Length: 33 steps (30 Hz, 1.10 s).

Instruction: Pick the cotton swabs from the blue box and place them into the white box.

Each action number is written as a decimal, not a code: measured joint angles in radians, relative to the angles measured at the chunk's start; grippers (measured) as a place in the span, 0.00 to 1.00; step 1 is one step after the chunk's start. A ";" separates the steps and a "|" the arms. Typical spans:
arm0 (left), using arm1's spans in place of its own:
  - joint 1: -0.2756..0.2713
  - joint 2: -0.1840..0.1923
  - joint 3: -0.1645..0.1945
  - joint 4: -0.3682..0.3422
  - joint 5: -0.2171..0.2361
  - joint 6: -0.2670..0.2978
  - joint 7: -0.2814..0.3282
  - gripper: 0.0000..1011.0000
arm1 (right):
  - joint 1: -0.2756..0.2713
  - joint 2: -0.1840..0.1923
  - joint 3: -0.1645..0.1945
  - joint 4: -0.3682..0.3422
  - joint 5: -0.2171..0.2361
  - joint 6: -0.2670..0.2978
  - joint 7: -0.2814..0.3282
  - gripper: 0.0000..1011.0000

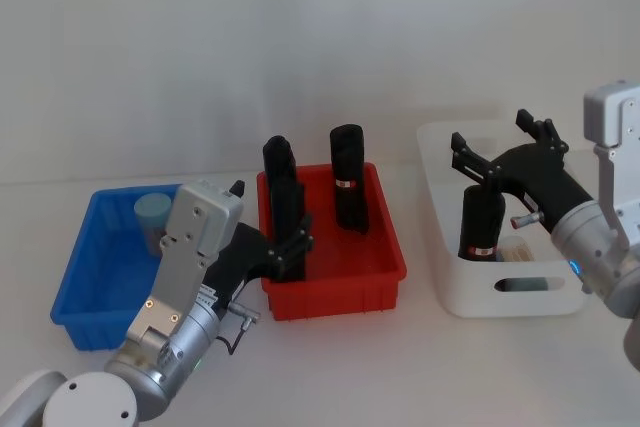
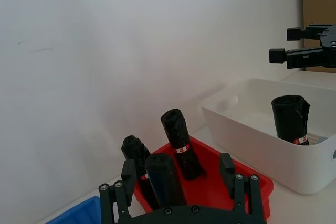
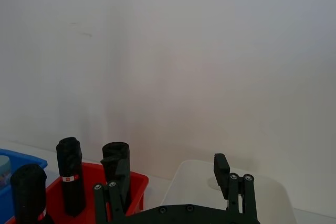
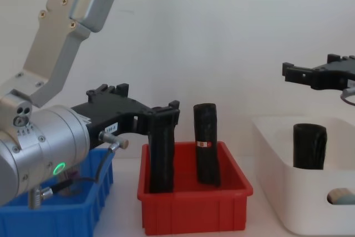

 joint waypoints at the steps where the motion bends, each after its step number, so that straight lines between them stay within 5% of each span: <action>1: 0.000 0.000 0.000 0.000 0.000 0.000 0.000 0.99 | 0.000 0.000 0.000 0.000 0.000 0.000 0.000 0.99; 33: 0.000 0.000 0.000 0.000 0.000 0.000 0.000 0.99 | -0.024 0.008 -0.001 -0.022 0.006 0.000 -0.005 0.99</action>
